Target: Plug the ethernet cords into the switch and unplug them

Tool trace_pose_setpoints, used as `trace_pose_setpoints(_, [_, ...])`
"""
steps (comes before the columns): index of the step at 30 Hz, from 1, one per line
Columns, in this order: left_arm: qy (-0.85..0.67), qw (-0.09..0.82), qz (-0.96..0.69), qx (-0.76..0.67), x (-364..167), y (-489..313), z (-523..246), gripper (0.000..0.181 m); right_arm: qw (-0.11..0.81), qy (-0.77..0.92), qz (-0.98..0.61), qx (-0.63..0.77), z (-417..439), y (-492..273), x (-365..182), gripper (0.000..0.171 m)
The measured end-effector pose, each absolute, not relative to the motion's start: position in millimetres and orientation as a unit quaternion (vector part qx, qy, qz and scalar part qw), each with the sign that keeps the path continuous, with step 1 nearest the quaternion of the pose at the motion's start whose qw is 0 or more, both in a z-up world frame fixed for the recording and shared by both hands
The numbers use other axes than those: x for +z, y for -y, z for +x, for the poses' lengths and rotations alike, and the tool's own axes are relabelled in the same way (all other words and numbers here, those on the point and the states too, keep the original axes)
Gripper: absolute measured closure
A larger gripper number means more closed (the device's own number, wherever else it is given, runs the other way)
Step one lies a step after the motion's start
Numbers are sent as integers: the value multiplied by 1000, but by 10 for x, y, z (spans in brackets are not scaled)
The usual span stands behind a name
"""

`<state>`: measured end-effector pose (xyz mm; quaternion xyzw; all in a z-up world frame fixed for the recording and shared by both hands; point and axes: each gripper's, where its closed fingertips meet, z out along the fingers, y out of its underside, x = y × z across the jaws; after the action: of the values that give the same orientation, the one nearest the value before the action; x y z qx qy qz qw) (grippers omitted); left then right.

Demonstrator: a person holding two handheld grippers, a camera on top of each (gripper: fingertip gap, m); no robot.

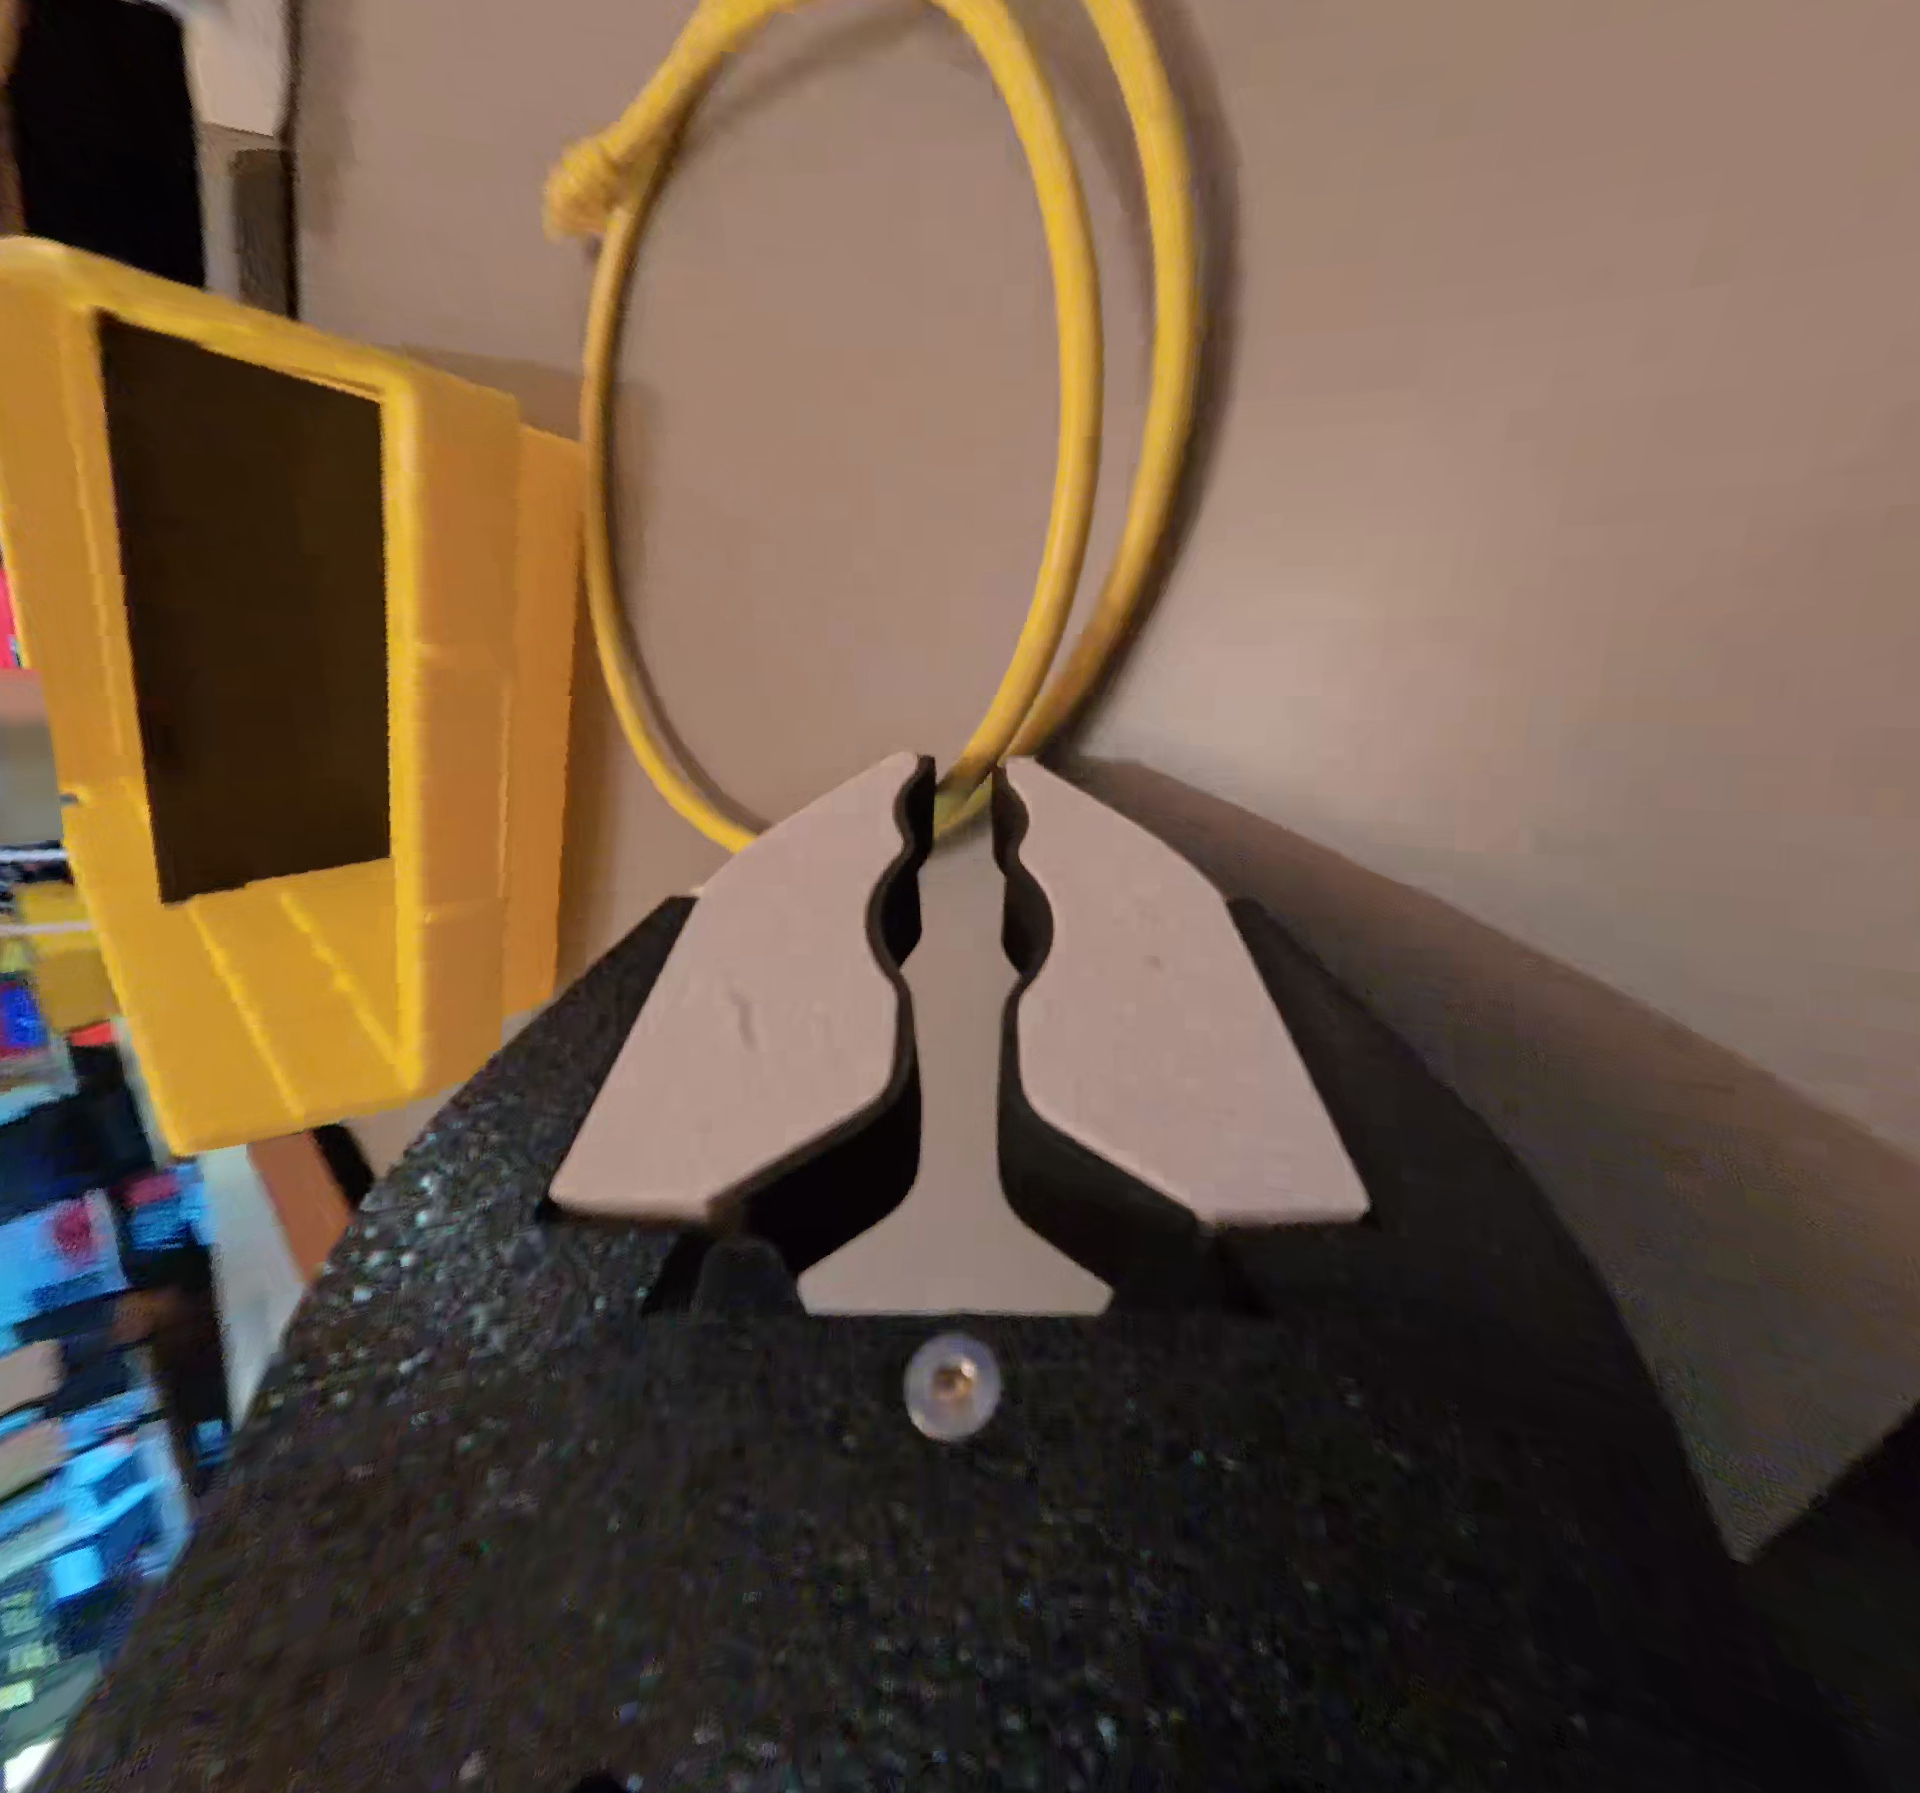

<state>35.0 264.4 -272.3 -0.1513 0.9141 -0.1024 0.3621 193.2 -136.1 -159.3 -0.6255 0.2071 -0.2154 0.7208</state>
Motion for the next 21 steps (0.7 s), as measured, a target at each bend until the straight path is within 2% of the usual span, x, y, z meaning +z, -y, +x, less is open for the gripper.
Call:
trace_pose_setpoints(2, [-918,364,-131,-89,-2740,-2636,305,171,723,-215,-620,-215,1954,1385,-1587,109])
trace_pose_setpoints(5, [-918,344,-161,-116,-2676,-2633,207,155,725,-219,-615,-221,1959,1406,-1577,109])
trace_pose_setpoints(8, [-889,277,-252,-264,-2372,-2412,131,143,722,-222,-613,-231,1964,1413,-1574,109])
trace_pose_setpoints(10, [-822,289,-325,-368,-1981,-2213,347,135,716,-226,-617,-236,1981,1406,-1588,109])
trace_pose_setpoints(12, [-759,266,-430,-410,-1844,-2059,637,144,717,-230,-612,-242,1994,1401,-1578,109])
trace_pose_setpoints(14, [-745,209,-498,-392,-1996,-1881,879,143,726,-232,-601,-238,1997,1380,-1554,109])
trace_pose_setpoints(21, [-753,168,-590,-239,-2783,-1728,1685,134,718,-214,-614,-247,1958,1306,-1570,109])
